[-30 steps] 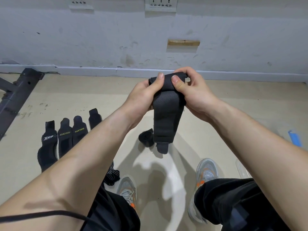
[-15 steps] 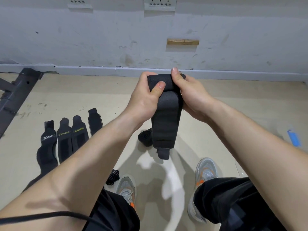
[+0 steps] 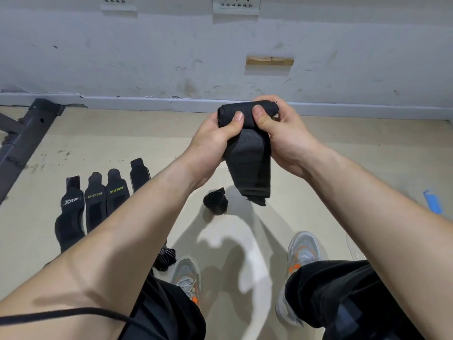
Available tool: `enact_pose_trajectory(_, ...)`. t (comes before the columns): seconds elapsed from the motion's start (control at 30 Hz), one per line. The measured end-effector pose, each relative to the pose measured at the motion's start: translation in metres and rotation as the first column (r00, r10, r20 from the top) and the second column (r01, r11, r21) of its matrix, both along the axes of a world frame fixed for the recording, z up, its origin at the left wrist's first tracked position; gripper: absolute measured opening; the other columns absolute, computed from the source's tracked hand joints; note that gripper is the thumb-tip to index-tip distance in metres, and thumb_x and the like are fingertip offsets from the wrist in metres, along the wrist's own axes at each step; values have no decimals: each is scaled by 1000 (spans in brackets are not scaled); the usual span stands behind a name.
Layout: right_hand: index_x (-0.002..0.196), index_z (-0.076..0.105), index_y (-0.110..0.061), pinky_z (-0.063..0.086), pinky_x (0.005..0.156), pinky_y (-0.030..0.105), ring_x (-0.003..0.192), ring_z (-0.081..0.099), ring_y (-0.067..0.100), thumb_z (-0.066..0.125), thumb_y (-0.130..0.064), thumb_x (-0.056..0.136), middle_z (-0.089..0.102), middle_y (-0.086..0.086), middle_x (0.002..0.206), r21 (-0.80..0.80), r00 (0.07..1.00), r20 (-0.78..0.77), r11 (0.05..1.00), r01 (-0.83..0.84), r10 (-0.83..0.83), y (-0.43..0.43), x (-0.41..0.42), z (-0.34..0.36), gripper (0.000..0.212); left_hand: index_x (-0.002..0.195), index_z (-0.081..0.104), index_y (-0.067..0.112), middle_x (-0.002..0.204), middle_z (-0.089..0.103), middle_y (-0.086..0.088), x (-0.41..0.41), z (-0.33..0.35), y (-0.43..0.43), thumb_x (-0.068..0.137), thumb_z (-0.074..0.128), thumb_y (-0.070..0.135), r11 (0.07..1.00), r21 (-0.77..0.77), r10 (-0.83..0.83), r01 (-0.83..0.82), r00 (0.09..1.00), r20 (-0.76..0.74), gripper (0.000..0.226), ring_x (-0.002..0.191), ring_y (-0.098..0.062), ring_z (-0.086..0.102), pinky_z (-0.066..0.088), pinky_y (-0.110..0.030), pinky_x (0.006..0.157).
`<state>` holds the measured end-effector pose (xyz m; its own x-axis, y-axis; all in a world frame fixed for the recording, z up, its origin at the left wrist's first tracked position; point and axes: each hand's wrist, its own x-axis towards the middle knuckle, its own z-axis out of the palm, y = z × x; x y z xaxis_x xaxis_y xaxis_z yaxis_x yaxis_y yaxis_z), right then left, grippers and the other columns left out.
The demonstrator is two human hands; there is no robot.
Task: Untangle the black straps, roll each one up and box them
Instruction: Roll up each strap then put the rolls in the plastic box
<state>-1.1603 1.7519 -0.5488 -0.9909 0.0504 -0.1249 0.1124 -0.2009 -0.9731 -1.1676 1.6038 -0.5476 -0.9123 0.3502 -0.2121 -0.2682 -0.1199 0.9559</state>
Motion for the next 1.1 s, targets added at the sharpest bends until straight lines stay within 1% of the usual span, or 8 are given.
enact_pose_trajectory(0.17,104,63,-21,52,83,39,89,59,23,64,-13,92,61,8,92,62,997,-58,997,-43,47,3,0,-1,15,129,66,5,123,72,-15,-2,7,-5,104,51,43,1000,-8,27,-27,998,51,48,112,-28,71,55,-41,98)
enact_pose_trajectory(0.27,102,64,-25,53,75,36,85,59,22,65,-14,87,59,9,95,81,997,-46,995,-61,65,4,0,-1,19,125,66,0,115,73,-18,-5,3,-8,103,57,31,997,-23,74,-74,997,19,39,97,-26,73,59,-33,80)
enact_pose_trajectory(0.4,110,62,-26,54,68,33,81,63,17,64,-7,97,62,2,100,101,989,52,985,-140,135,8,3,5,23,126,62,-5,106,73,-16,-9,-1,-12,101,60,15,993,-45,108,-108,994,5,32,90,-25,72,60,-33,76)
enact_pose_trajectory(0.53,120,60,-26,53,71,33,78,64,12,63,-20,97,68,-11,89,126,970,175,973,-193,170,9,2,7,25,130,58,-1,109,72,-16,-9,-2,-14,99,63,8,991,-85,102,-103,995,-12,33,94,-27,71,61,-39,80)
enact_pose_trajectory(0.67,108,59,-25,53,63,27,73,65,7,55,-42,102,66,-11,85,230,980,143,958,-169,138,5,3,4,19,120,58,10,92,70,-6,-7,-1,-14,96,64,1,990,-116,71,-76,996,-48,27,80,-20,69,59,-32,70)
enact_pose_trajectory(0.8,106,58,-23,51,73,34,82,61,18,57,-25,103,63,4,92,191,993,37,975,-114,109,6,1,-2,4,117,60,15,99,72,-8,-5,-3,-13,93,68,-1,992,-102,69,-72,997,-33,29,87,-22,70,60,-34,78)
enact_pose_trajectory(0.93,105,59,-25,52,78,44,84,61,26,66,-24,89,63,11,90,110,996,-18,990,-88,91,6,1,-3,17,128,62,-6,114,74,-18,-7,-1,-15,94,68,4,998,-21,61,-59,992,107,36,93,-22,75,59,-26,76)
enact_pose_trajectory(1.1,106,58,-25,52,76,43,80,61,25,64,-13,96,63,12,89,156,996,-52,985,-68,77,7,3,-5,17,121,69,-1,107,75,-11,-2,2,-13,96,67,10,999,21,22,-26,980,198,27,89,-16,75,60,-24,77)
